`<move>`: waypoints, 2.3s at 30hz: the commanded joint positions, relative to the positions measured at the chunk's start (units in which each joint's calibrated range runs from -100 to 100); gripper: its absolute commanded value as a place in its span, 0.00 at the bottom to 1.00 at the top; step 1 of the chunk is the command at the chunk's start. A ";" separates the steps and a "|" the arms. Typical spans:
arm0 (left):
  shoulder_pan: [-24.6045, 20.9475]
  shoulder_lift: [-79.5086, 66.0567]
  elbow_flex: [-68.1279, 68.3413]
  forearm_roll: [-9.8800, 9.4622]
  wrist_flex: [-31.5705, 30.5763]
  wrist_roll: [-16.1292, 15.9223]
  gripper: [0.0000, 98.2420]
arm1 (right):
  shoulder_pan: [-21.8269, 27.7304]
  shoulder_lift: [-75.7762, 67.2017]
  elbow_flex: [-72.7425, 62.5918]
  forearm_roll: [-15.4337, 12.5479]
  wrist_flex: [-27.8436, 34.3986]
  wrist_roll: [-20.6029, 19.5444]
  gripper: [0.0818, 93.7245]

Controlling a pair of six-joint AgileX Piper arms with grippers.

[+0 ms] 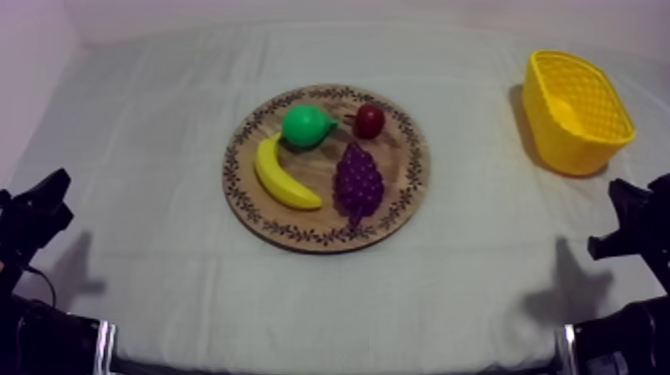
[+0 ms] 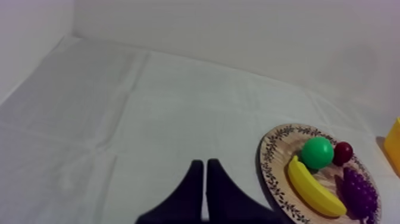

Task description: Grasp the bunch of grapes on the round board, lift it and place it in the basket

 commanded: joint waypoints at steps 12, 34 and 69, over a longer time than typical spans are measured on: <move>0.00 0.00 -0.03 0.00 -0.03 -0.01 0.00 | 0.02 -0.04 0.04 -0.02 -0.05 0.00 0.00; 0.00 0.00 -0.03 0.00 -0.03 -0.01 0.00 | 0.02 -0.04 0.04 0.01 -0.05 0.21 0.00; 0.00 0.00 -0.03 0.00 -0.03 -0.01 0.00 | -12.94 47.33 -50.82 1.06 8.36 -0.96 0.00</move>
